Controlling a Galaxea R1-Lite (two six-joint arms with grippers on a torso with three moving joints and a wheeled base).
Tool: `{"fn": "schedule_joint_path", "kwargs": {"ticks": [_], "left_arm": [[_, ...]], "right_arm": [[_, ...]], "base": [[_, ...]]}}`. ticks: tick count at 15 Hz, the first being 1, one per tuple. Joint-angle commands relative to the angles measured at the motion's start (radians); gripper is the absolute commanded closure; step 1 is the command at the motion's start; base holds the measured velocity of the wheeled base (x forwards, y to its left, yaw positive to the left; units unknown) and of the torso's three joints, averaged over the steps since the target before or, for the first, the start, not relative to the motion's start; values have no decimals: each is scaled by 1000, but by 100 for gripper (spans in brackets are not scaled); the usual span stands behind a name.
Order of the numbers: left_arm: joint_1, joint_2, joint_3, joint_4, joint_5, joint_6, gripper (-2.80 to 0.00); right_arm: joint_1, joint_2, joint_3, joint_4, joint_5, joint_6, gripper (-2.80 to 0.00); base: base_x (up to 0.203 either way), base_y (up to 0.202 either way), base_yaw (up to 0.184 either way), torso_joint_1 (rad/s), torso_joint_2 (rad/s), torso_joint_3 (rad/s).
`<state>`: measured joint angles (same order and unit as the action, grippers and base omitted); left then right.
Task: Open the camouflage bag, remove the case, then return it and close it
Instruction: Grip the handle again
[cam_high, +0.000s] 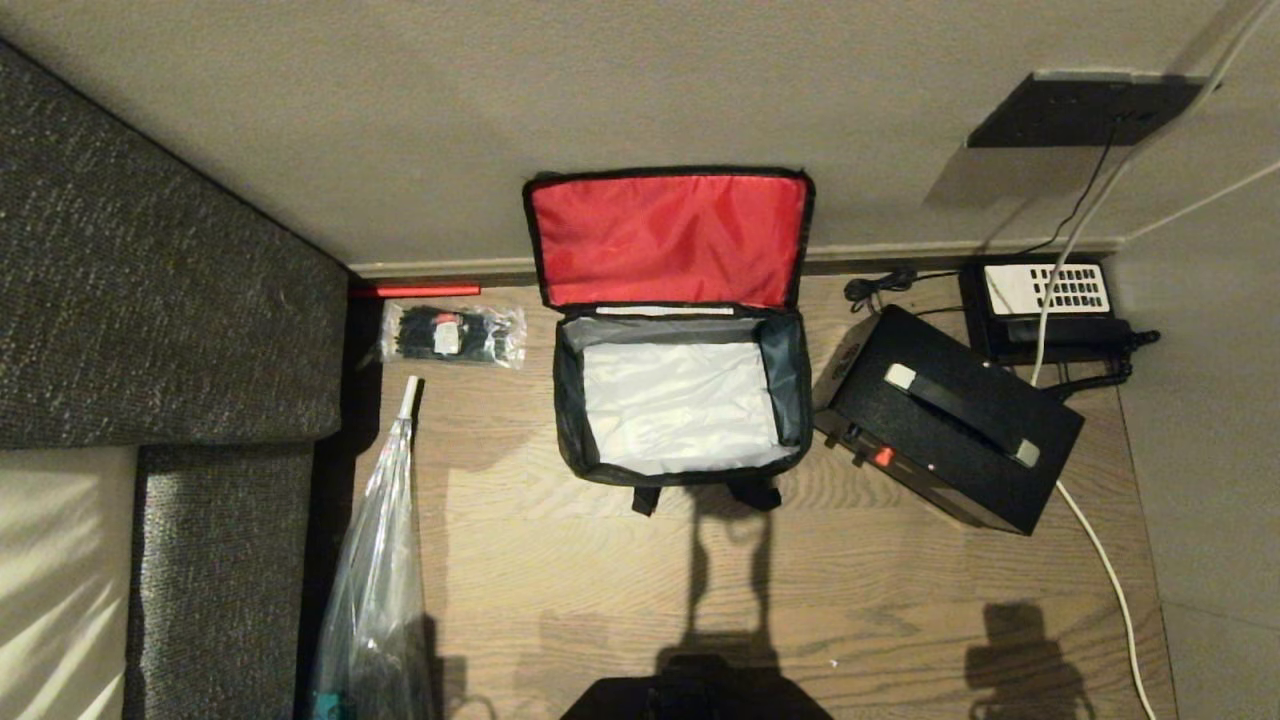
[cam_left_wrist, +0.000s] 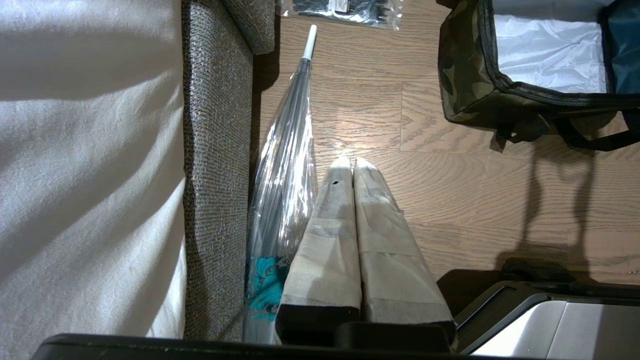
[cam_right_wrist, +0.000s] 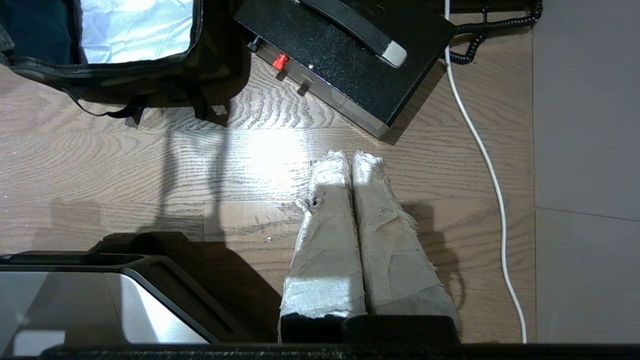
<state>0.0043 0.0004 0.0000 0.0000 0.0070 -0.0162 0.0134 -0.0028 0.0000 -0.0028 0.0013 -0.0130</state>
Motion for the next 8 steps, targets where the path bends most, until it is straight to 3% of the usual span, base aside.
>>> {"fn": "schedule_joint_path", "kwargs": {"ticks": [1,8], "left_arm": [[0,-2,3,0,1,-1,0],[0,-2,3,0,1,-1,0]], "right_arm": [[0,0,0,0,0,-1,0],[0,0,0,0,0,-1,0]], "base": [[0,0,0,0,0,0],[0,0,0,0,0,0]]}}
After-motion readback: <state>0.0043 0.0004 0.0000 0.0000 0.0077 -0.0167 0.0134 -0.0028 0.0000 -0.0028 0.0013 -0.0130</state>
